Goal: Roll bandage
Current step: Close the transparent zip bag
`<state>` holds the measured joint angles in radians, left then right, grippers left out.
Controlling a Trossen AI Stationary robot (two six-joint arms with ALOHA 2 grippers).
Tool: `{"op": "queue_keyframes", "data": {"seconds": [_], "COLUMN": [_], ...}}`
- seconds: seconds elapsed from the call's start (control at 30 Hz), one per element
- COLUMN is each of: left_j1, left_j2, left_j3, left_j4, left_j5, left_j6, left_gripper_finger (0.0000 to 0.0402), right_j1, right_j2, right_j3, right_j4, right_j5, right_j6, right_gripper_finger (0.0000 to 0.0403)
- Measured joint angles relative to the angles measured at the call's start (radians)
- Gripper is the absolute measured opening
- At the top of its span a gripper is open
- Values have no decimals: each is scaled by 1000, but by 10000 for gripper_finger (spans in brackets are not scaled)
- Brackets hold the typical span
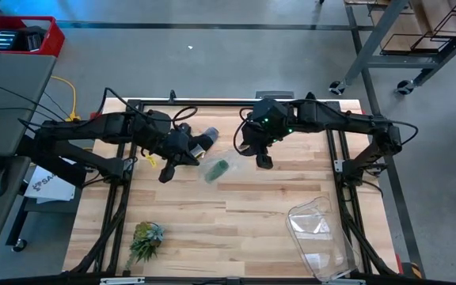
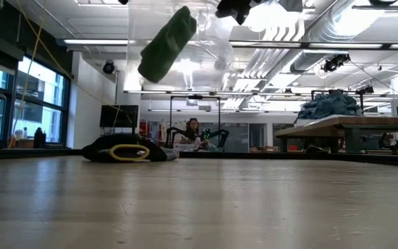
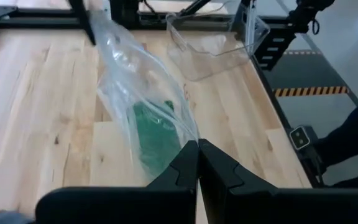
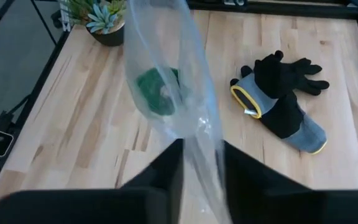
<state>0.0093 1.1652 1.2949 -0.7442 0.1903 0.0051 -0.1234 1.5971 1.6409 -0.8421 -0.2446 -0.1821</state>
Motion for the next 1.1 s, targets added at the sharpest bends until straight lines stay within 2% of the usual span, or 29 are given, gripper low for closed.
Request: {"op": "queue_keyframes", "data": {"seconds": [0.1, 0.17, 0.3, 0.43, 0.57, 0.83, 1.1], "left_j1": [0, 2, 5, 5, 5, 4, 4], "left_j2": [0, 0, 0, -1, -6, -8, -3], "left_j3": [0, 0, 0, 0, 0, -4, -2], "left_j4": [-15, -37, -112, -193, -207, -299, -206], "left_j5": [-4, -5, -20, -99, -173, -177, -176], "left_j6": [0, 0, 2, 38, 66, 85, 103], "left_gripper_finger": [0, 0, 0, 0, 0, 0, 0], "right_j1": [2, 2, 2, 3, 2, 0, -1], "right_j2": [0, 0, 0, 0, 0, -2, -2], "right_j3": [0, 0, 0, 0, 0, -1, 13], "right_j4": [-11, -15, -54, -101, -111, -200, -161], "right_j5": [-9, -21, -44, -51, -47, -46, -42], "right_j6": [0, 4, 22, 20, 25, 25, 22], "right_gripper_finger": [31, 9, 3, 1, 1, 0, 0]}}
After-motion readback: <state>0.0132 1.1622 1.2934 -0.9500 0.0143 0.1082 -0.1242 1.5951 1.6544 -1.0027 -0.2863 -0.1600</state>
